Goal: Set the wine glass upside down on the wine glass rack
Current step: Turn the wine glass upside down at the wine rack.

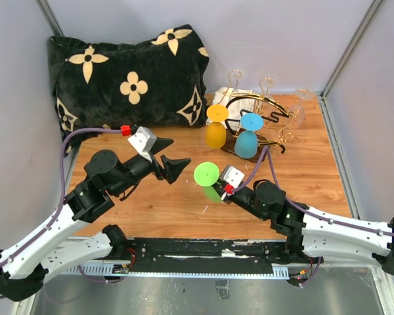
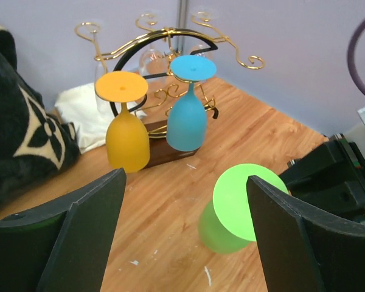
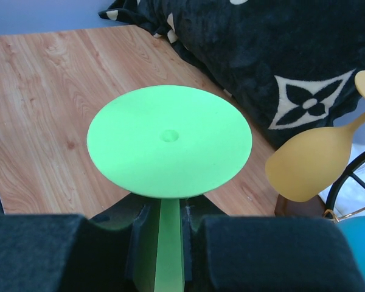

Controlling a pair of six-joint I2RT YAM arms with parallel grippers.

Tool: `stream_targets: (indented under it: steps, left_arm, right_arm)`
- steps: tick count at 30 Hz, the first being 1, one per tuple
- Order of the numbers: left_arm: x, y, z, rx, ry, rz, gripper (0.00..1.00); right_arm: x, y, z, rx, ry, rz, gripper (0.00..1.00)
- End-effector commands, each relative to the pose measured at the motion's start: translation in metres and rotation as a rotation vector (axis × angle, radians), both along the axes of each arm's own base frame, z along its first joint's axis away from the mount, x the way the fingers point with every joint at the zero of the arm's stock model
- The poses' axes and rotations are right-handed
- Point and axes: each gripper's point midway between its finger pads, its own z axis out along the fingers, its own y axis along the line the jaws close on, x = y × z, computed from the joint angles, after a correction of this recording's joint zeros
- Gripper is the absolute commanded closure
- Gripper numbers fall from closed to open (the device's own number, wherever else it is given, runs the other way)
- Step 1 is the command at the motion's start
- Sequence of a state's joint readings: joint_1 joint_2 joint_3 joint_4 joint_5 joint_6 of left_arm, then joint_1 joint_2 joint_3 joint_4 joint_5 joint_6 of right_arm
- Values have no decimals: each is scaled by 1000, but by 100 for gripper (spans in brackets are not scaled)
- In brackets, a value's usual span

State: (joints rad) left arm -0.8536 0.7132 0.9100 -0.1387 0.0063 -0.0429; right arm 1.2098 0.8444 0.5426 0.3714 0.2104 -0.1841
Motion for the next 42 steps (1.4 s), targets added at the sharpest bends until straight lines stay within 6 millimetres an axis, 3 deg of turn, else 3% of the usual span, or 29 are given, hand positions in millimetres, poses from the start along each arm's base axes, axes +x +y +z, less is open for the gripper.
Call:
stream_targets:
  steps: [1,4,10,16,23,28,36,42]
  left_arm:
    - [12,-1,-2,-19,142,75,12]
    - [19,-5,-6,-14,193,103,6]
    - [28,-11,-9,-23,303,136,5]
    - [59,7,-41,-31,517,188,5]
    - [61,9,-83,124,681,223,0]
    - [72,30,-111,168,763,402,0]
    - [77,31,-96,38,772,457,0]
    - [48,3,-62,-62,589,146,0]
  right_arm:
    - [2,-7,11,14,-59,-19,100]
    - [2,-9,11,8,-66,-20,100]
    - [4,-12,9,-7,-84,-28,99]
    - [4,-11,7,-17,-84,-31,99]
    - [4,-10,3,-25,-70,-29,99]
    - [3,-9,-1,-36,-62,-22,99]
    - [3,-8,-6,-42,-49,-24,99]
    - [5,-1,-6,-42,-47,-21,99]
